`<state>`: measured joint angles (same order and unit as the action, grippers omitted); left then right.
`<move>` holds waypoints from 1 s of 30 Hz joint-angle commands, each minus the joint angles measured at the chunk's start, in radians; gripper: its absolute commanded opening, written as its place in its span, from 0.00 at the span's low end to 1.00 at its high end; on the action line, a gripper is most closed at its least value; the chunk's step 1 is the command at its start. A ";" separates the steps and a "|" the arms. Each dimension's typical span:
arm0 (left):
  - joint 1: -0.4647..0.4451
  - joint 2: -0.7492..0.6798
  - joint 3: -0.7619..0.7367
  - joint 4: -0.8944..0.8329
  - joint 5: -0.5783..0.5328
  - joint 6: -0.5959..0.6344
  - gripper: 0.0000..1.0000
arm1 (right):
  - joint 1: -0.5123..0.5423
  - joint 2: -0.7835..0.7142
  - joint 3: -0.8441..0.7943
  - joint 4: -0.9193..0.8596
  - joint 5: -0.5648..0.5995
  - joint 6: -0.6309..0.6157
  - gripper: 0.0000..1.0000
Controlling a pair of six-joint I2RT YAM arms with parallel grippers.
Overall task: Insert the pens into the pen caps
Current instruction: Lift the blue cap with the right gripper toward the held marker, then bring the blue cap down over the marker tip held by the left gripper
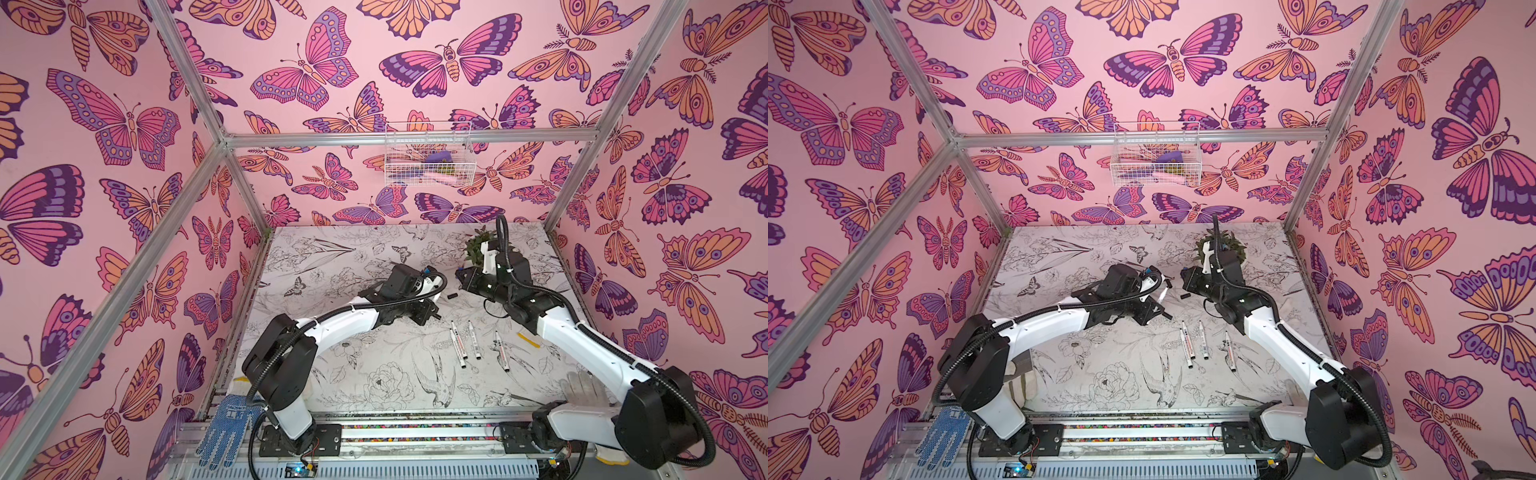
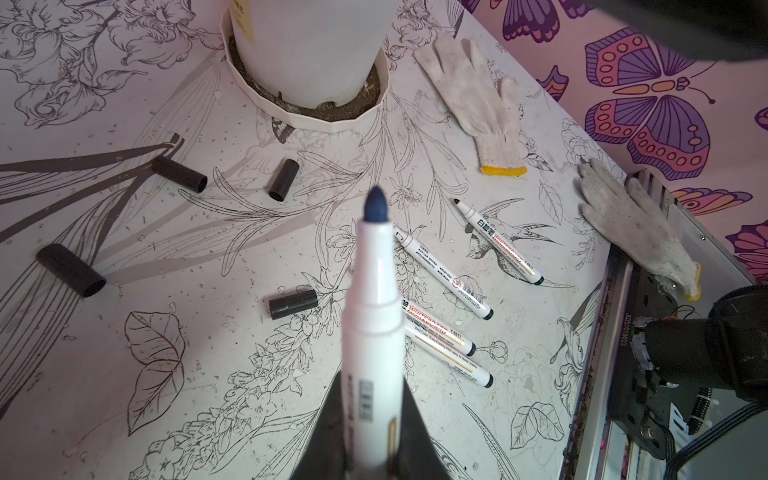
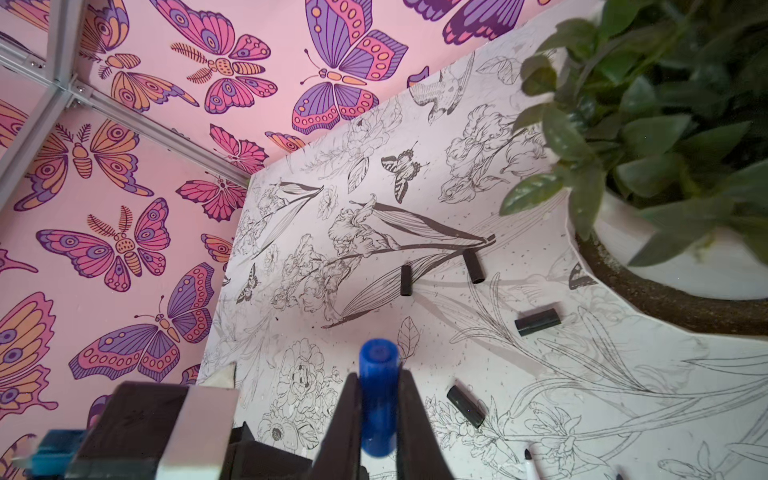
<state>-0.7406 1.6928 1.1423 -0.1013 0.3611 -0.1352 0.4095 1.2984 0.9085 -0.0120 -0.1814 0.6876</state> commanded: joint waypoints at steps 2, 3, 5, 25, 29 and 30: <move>-0.006 0.004 0.021 0.015 0.013 0.002 0.00 | 0.031 0.034 0.001 0.093 -0.025 0.024 0.00; -0.007 0.004 0.022 0.015 0.012 0.000 0.00 | 0.037 0.035 0.001 0.097 -0.027 0.024 0.00; -0.008 0.004 0.022 0.018 0.011 0.000 0.00 | 0.045 0.039 -0.002 0.109 -0.036 0.026 0.00; -0.009 -0.004 0.014 0.032 -0.005 -0.008 0.00 | 0.076 0.041 -0.031 0.092 -0.087 -0.004 0.00; -0.008 -0.003 0.014 0.035 -0.007 -0.011 0.00 | 0.081 0.036 -0.044 0.092 -0.096 -0.005 0.00; -0.008 -0.002 0.014 0.035 -0.007 -0.011 0.00 | 0.083 0.035 -0.048 0.091 -0.095 -0.005 0.00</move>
<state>-0.7467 1.6928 1.1442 -0.0879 0.3592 -0.1394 0.4805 1.3361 0.8795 0.0837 -0.2600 0.7017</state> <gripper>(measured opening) 0.151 0.144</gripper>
